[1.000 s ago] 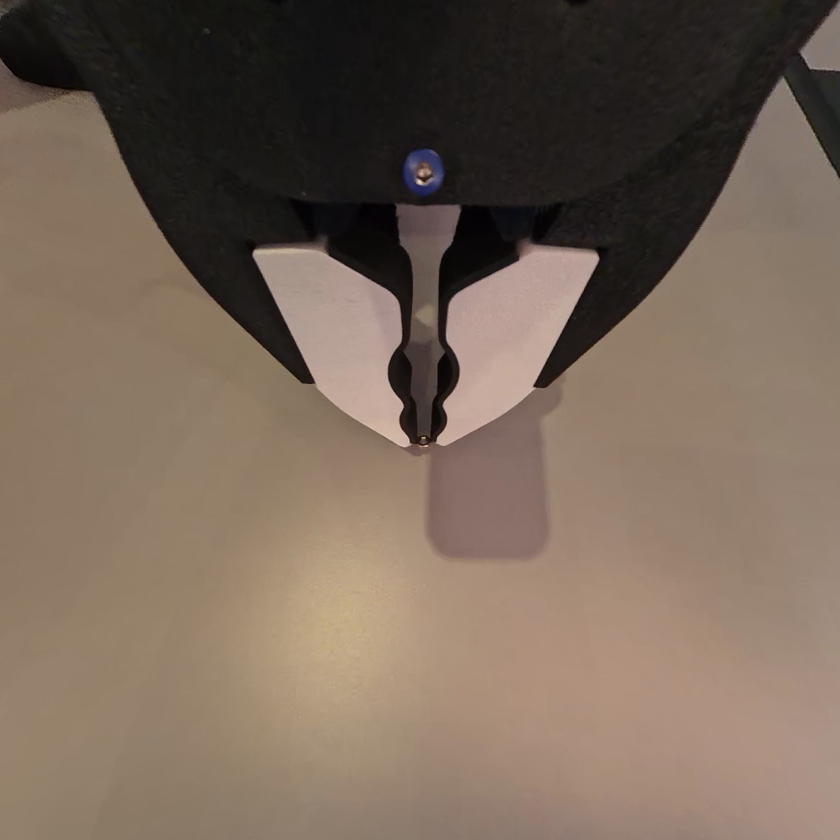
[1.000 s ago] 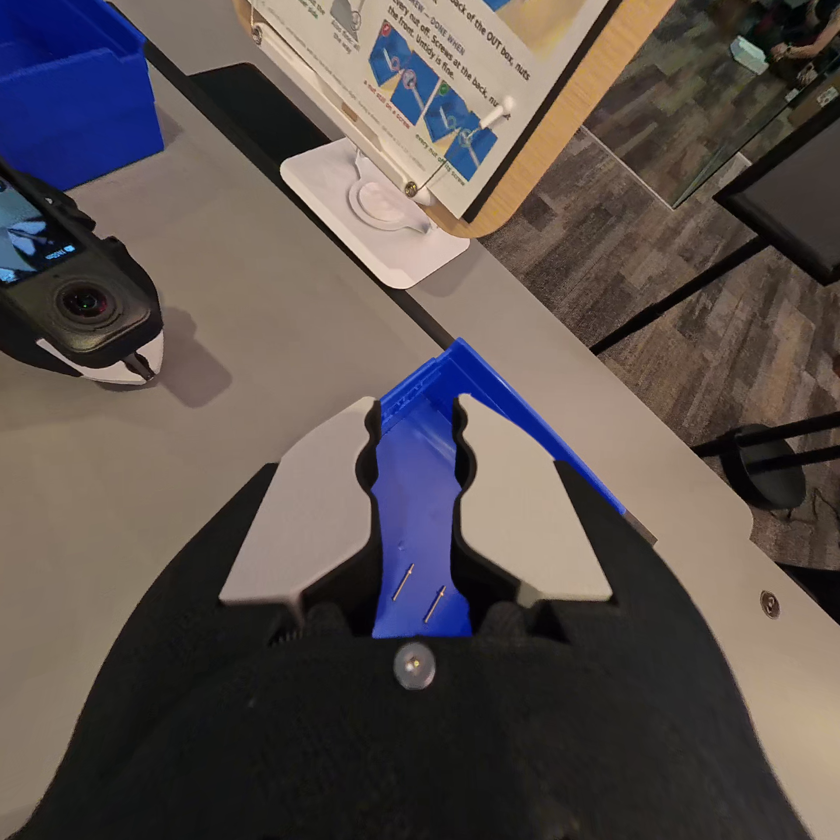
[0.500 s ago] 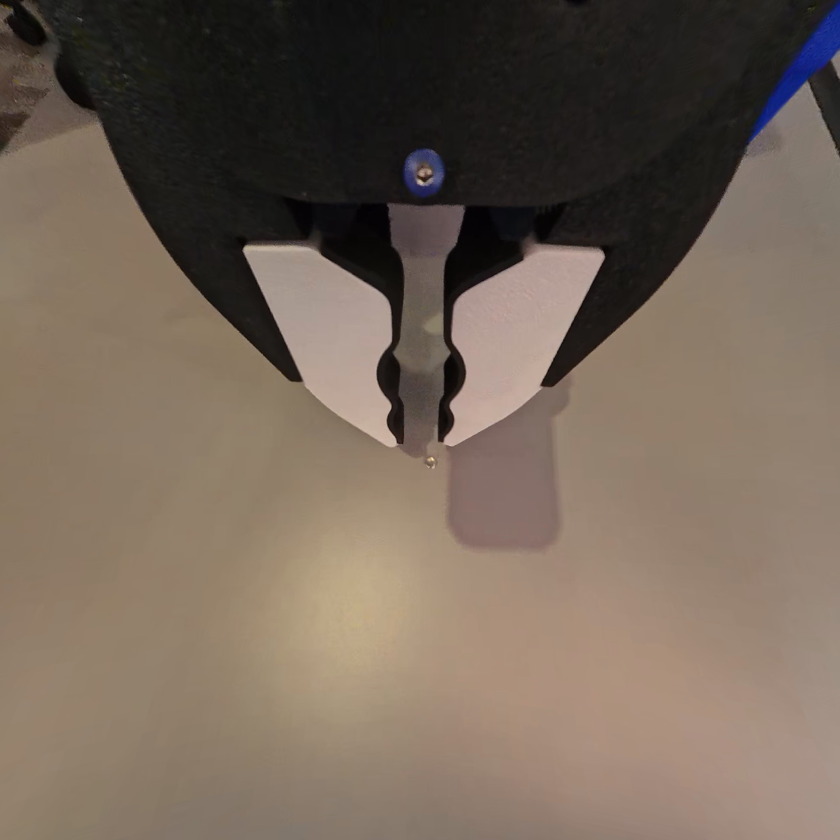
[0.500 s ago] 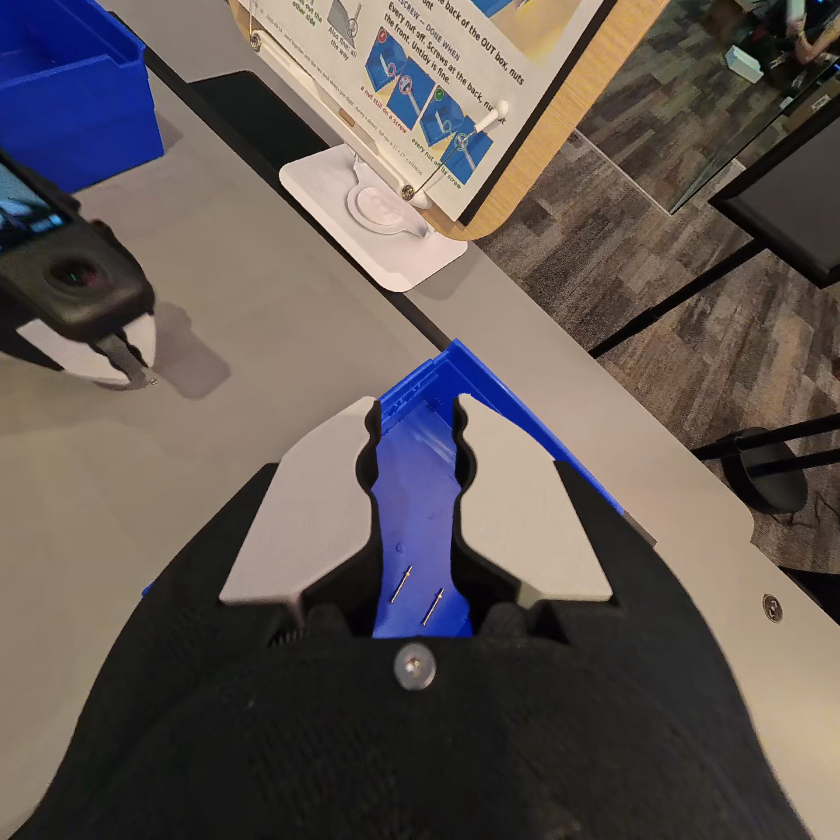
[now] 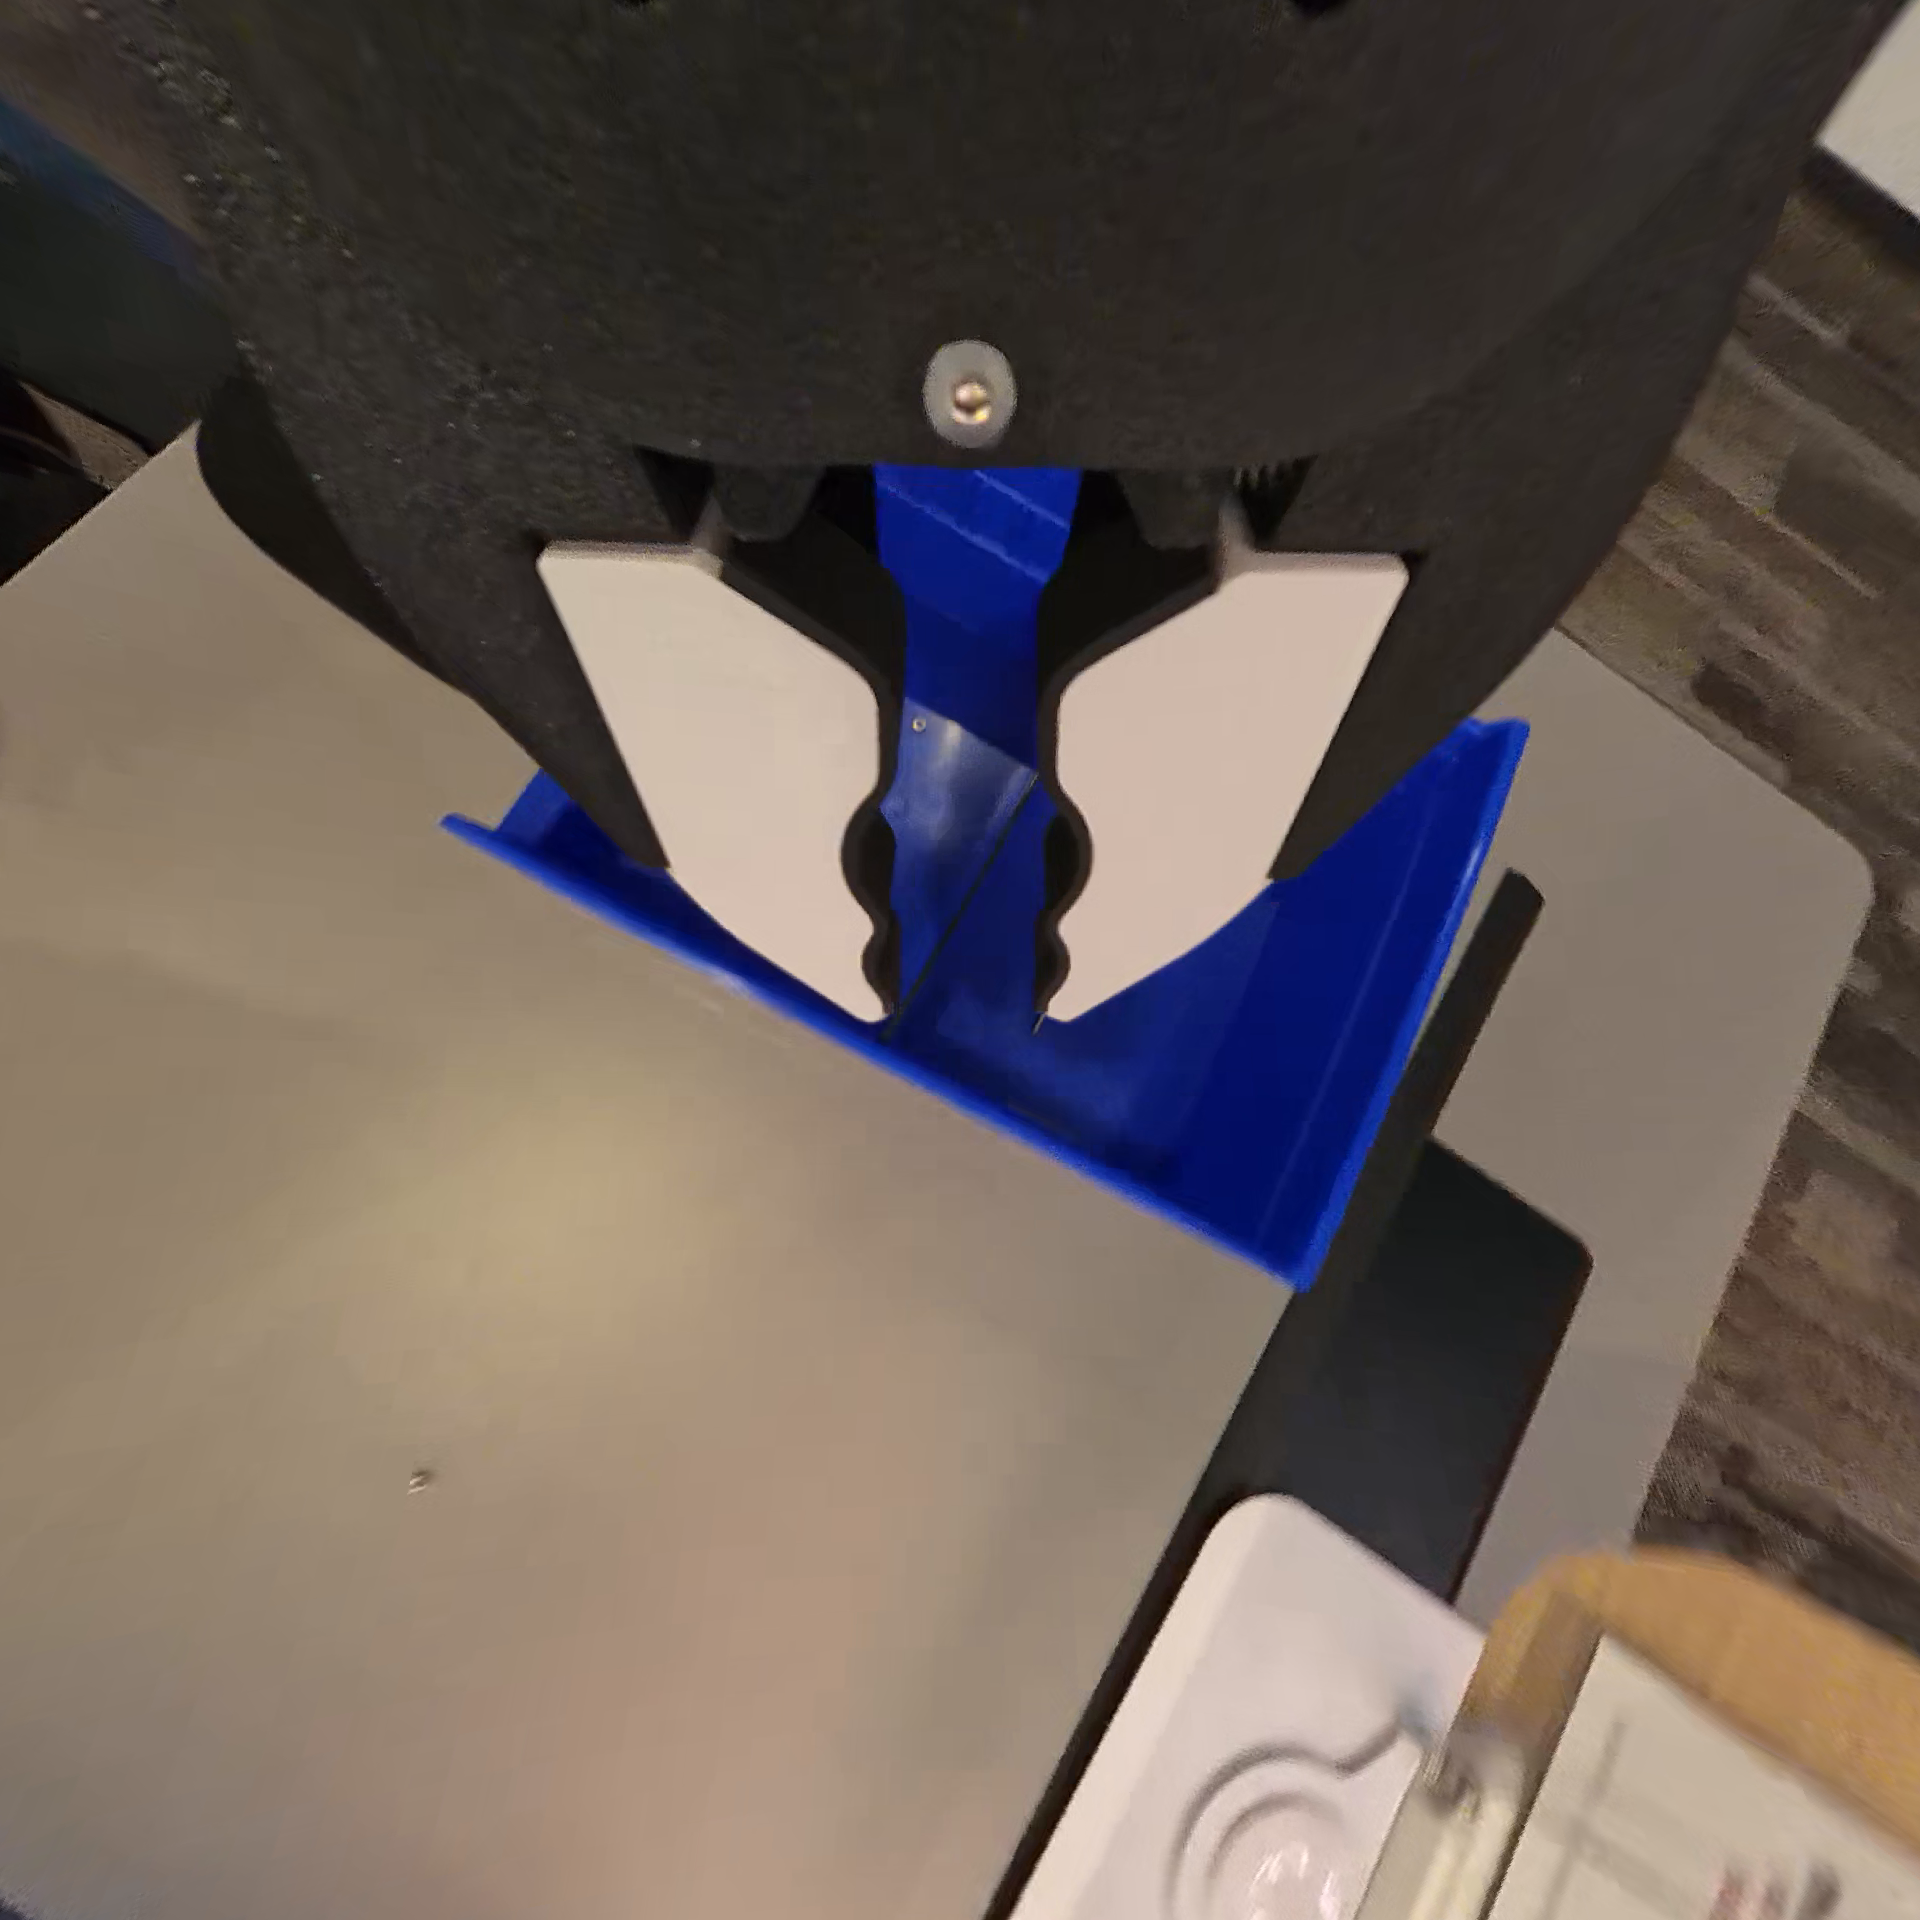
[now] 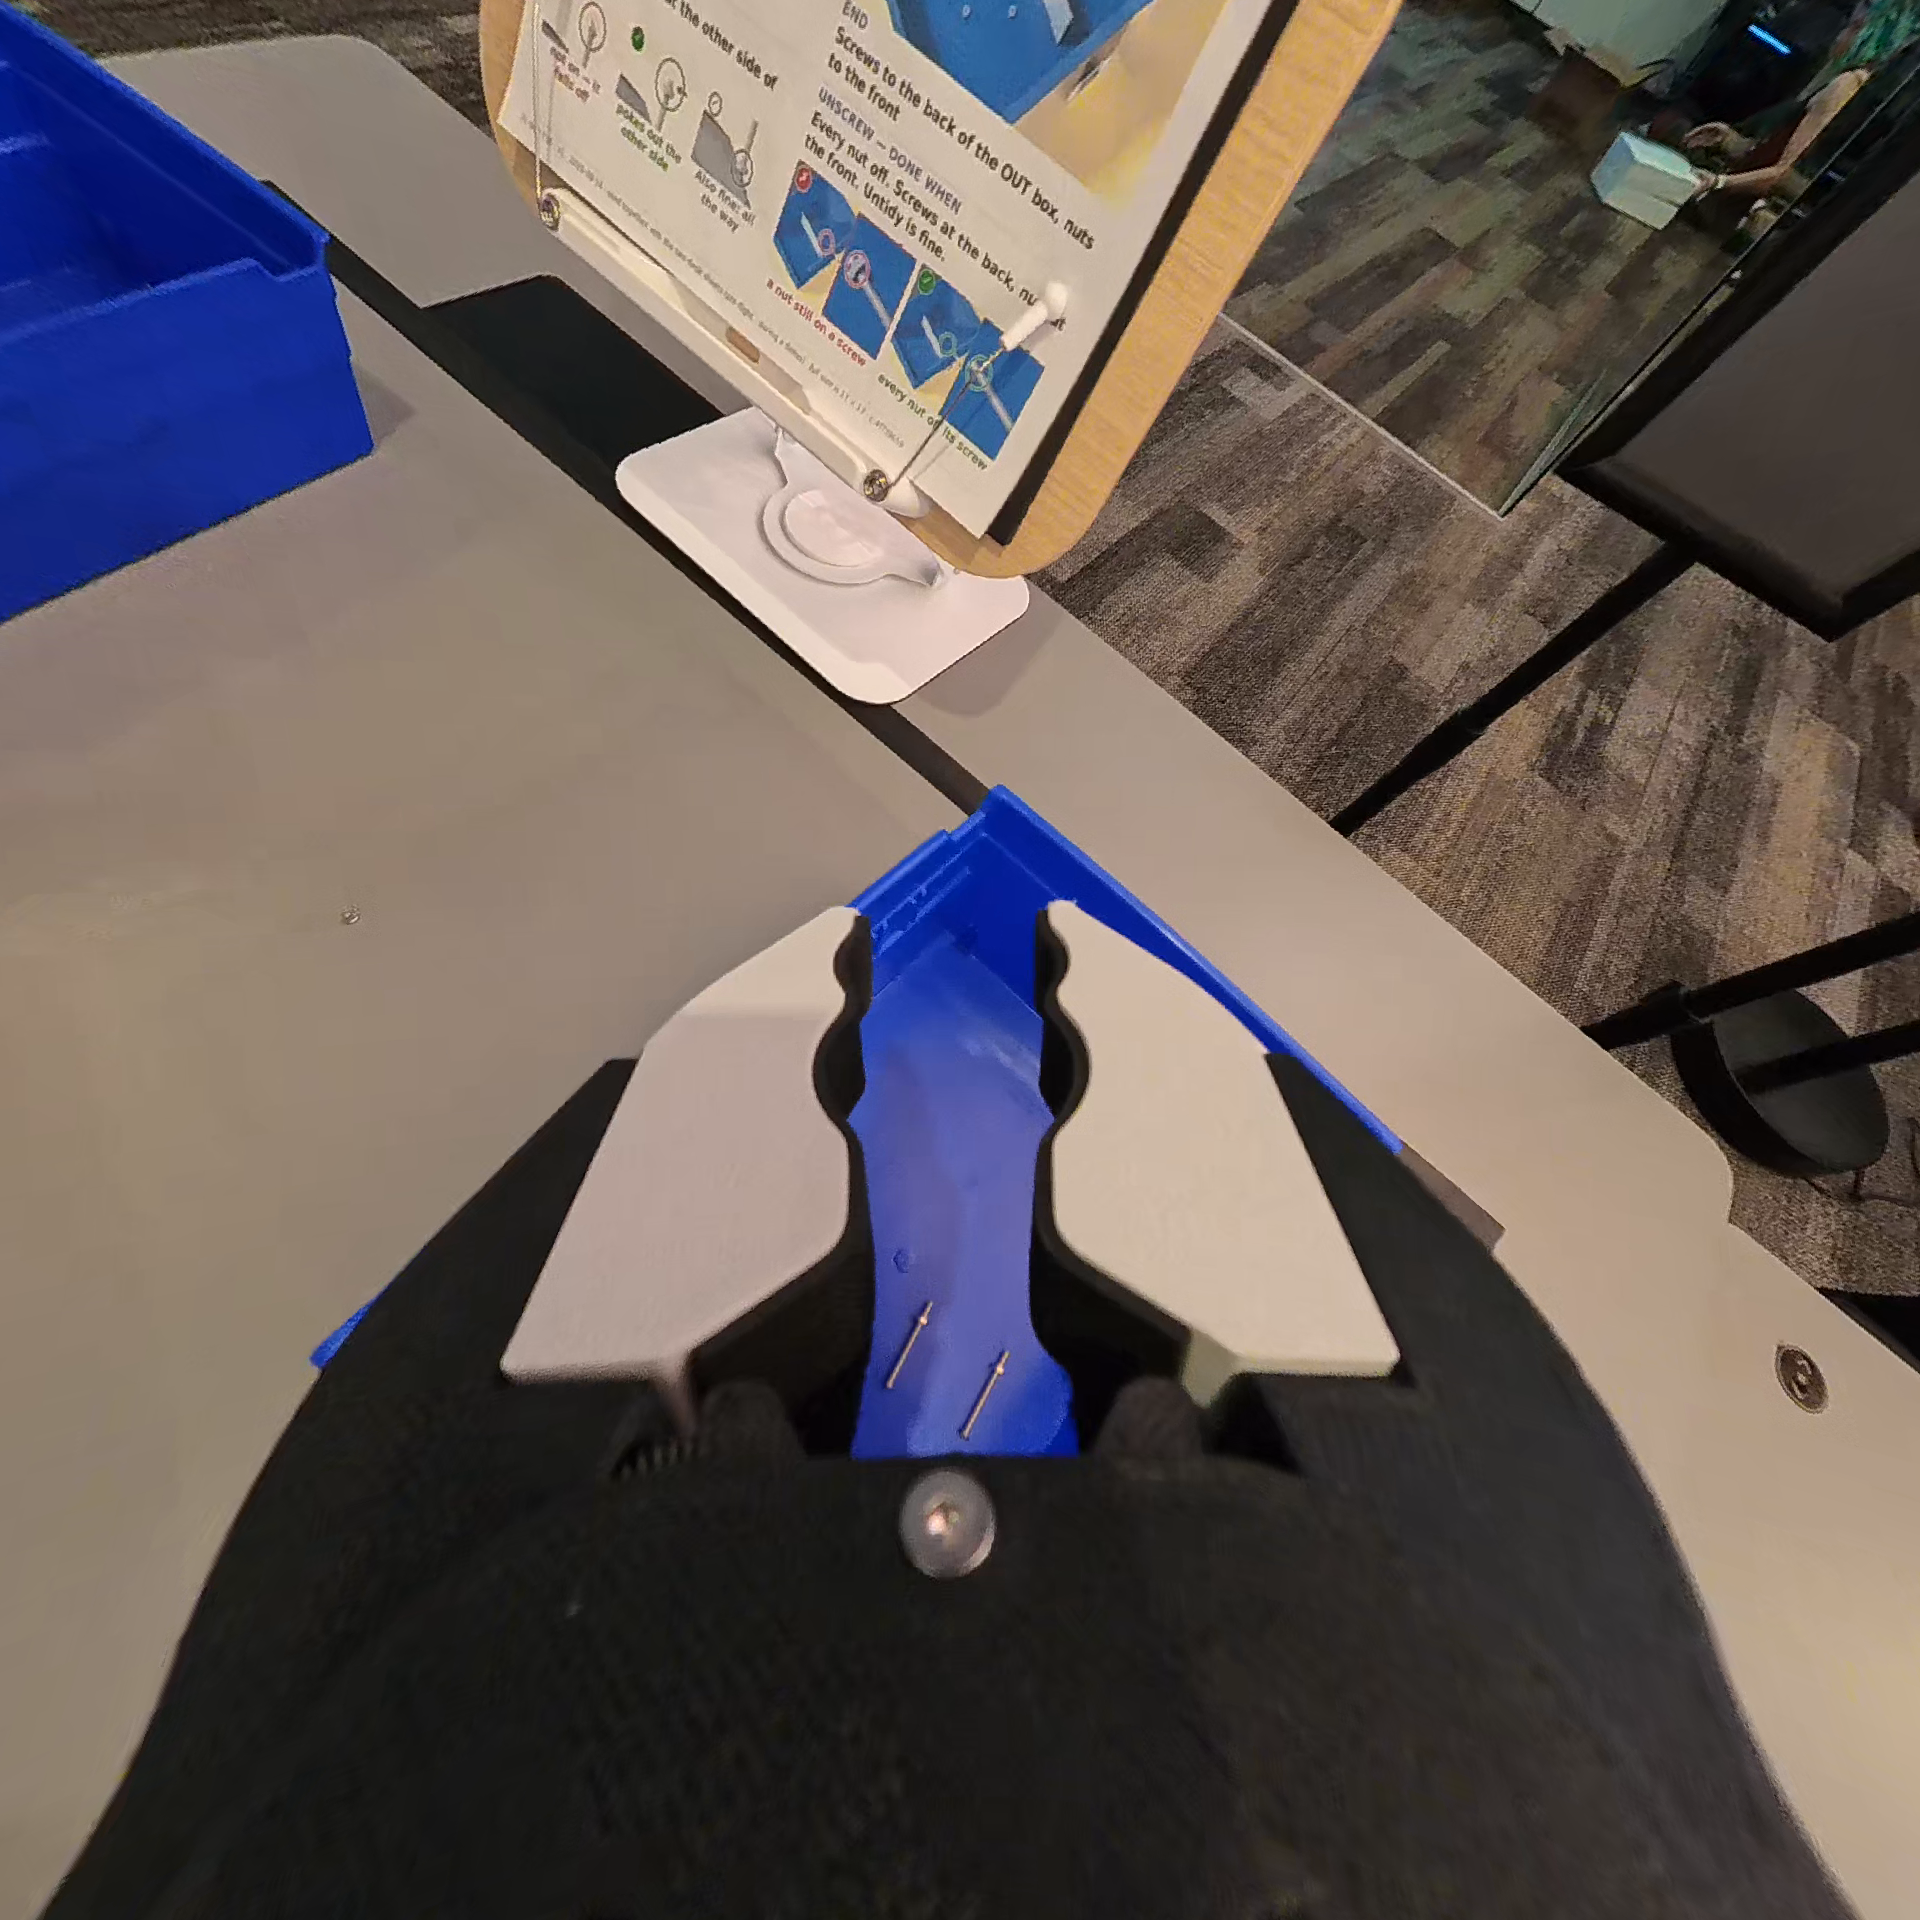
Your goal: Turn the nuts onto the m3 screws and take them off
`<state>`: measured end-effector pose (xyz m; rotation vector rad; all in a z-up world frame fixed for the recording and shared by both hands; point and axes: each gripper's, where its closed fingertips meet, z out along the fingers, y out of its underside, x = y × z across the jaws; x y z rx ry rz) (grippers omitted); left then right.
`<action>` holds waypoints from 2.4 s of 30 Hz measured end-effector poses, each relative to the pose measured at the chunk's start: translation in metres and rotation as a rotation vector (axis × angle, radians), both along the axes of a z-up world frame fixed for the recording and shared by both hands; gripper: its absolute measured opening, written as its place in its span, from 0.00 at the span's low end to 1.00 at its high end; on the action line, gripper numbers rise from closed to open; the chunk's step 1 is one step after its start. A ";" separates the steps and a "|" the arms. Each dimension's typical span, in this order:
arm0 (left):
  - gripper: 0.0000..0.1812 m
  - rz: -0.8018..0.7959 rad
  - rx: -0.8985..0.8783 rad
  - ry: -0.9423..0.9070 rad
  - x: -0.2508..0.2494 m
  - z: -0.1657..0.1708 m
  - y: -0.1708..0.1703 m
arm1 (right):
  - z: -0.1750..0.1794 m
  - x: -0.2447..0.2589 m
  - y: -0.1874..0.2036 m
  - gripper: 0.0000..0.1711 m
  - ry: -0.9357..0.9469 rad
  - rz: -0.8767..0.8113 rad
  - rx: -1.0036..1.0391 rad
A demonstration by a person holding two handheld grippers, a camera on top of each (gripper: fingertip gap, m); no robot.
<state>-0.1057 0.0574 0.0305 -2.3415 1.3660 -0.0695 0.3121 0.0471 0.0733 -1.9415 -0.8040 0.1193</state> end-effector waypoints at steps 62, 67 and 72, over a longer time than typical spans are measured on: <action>0.02 -0.352 -0.093 0.128 -0.057 -0.144 0.062 | -0.063 -0.068 0.045 0.18 -0.089 0.149 -0.085; 0.01 -0.289 -0.012 0.019 -0.052 -0.097 0.056 | -0.062 -0.069 0.044 0.18 -0.094 0.148 -0.077; 0.02 -0.236 0.017 -0.056 -0.053 -0.076 0.045 | -0.066 -0.067 0.048 0.17 -0.095 0.147 -0.081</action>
